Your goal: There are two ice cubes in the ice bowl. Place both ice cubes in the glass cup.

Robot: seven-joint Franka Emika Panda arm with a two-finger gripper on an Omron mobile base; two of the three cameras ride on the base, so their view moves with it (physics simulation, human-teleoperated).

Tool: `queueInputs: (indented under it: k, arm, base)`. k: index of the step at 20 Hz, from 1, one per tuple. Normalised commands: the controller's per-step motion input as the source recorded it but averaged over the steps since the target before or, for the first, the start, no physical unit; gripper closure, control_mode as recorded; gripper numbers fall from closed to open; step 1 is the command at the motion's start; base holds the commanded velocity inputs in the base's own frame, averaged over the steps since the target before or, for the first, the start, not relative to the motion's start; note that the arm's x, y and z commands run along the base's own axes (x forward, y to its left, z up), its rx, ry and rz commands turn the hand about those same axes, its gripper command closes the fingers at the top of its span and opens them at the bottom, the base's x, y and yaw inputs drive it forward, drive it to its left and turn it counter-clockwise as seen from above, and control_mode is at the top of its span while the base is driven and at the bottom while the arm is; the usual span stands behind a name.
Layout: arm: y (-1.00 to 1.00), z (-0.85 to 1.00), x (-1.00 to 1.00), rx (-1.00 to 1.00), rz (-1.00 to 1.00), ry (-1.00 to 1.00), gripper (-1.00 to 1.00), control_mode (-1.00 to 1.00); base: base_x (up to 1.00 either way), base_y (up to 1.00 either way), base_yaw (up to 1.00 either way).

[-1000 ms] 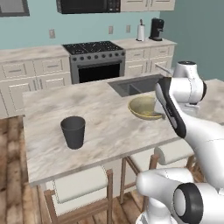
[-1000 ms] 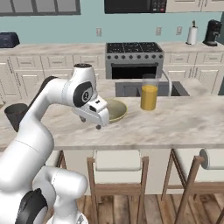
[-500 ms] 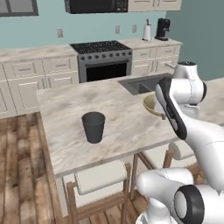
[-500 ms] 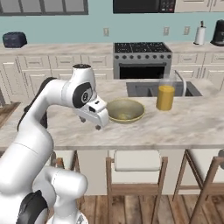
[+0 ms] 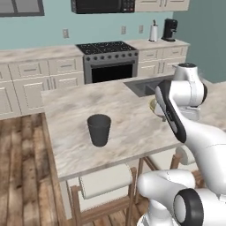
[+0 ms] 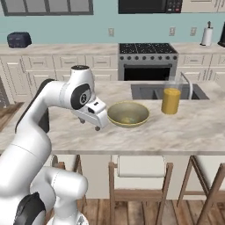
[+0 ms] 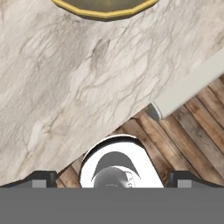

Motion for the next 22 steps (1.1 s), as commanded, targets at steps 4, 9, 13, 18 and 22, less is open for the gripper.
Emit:
queueInputs:
  k: [4,9,13,18,22]
  arm:
    - [0.00,0.00,0.00,0.00,0.00,0.00,-1.00,1.00]
    - [0.00,0.00,0.00,0.00,0.00,0.00,-1.00,1.00]
    - [0.00,0.00,0.00,0.00,0.00,0.00,-1.00,1.00]
    - [0.00,0.00,0.00,0.00,0.00,0.00,-1.00,1.00]
    - [0.00,0.00,0.00,0.00,0.00,0.00,-1.00,1.00]
  base:
    - [0.74,-0.41,0.12]
    - [0.66,-0.47,0.00]
    - [0.49,-0.39,-0.04]
    - [0.00,-0.52,-0.02]
    - [0.85,0.03,-0.01]
